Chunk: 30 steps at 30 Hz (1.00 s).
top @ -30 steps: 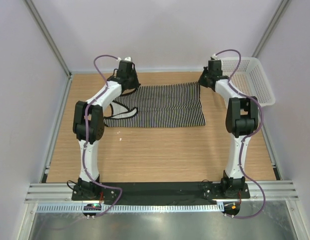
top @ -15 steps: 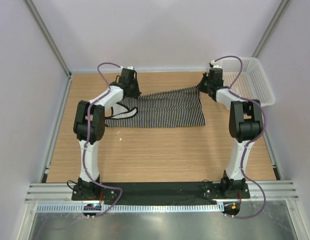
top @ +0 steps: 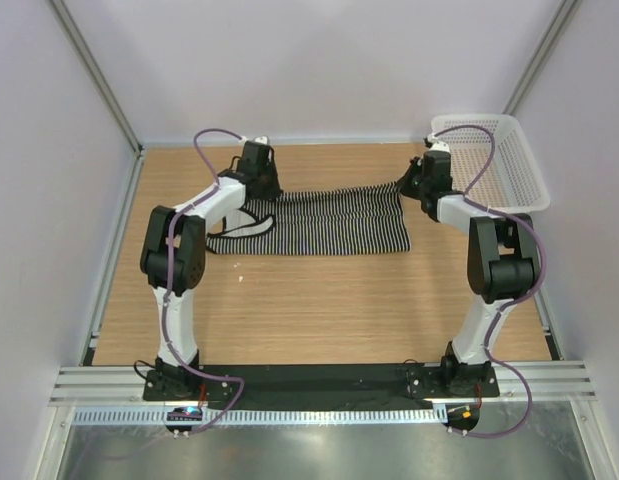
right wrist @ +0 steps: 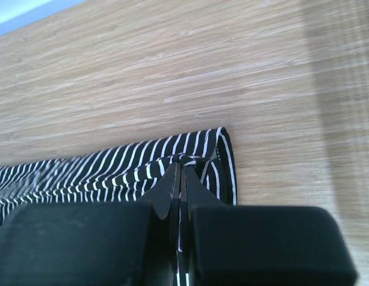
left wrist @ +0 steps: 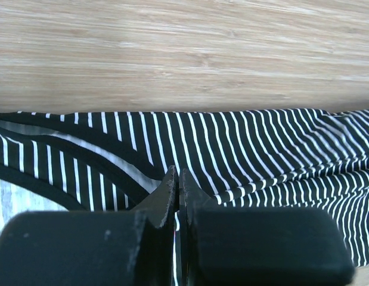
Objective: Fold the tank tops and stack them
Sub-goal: Fold the tank top
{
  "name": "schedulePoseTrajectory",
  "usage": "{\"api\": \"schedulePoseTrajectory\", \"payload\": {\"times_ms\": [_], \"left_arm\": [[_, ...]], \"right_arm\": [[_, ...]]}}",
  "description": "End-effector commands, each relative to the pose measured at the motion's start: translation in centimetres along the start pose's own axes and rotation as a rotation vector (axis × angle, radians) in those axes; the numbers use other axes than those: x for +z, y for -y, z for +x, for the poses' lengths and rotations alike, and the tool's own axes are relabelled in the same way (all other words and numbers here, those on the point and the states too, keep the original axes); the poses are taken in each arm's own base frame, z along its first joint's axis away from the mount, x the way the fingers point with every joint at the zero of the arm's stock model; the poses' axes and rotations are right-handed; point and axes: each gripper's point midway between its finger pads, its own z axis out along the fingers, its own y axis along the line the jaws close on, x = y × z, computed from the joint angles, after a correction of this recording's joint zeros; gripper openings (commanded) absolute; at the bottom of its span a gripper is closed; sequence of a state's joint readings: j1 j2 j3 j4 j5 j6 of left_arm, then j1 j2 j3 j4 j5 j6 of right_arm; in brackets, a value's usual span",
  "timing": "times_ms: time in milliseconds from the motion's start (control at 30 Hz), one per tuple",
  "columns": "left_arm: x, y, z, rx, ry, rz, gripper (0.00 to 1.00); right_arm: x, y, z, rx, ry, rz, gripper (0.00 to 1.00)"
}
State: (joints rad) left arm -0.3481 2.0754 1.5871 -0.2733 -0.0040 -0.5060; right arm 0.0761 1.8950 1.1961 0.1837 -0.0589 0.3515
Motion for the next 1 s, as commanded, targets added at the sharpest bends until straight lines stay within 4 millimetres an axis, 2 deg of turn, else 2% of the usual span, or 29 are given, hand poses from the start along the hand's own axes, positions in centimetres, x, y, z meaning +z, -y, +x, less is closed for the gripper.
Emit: {"api": "schedulePoseTrajectory", "payload": {"times_ms": [0,167,467,600,967], "left_arm": [[-2.3,1.6,-2.4,0.023,0.096,0.030,0.00],[-3.1,1.4,-1.6,0.030,0.097,0.010,0.00],[-3.7,0.6,0.3,0.007,0.094,-0.036,0.00],[-4.4,0.7,0.3,0.010,0.105,-0.038,0.00],[-5.4,0.9,1.6,0.008,0.112,-0.059,0.00]], "right_arm": [[-2.4,-1.2,-4.8,0.019,0.171,-0.024,0.01],[-3.6,-1.5,-4.7,0.039,0.177,-0.038,0.01],[-5.9,-1.9,-3.2,0.073,0.149,-0.045,0.01],[-6.4,-2.1,-2.6,0.079,0.121,-0.048,0.01],[-7.3,-0.9,0.1,0.121,0.062,-0.004,0.01]]}}
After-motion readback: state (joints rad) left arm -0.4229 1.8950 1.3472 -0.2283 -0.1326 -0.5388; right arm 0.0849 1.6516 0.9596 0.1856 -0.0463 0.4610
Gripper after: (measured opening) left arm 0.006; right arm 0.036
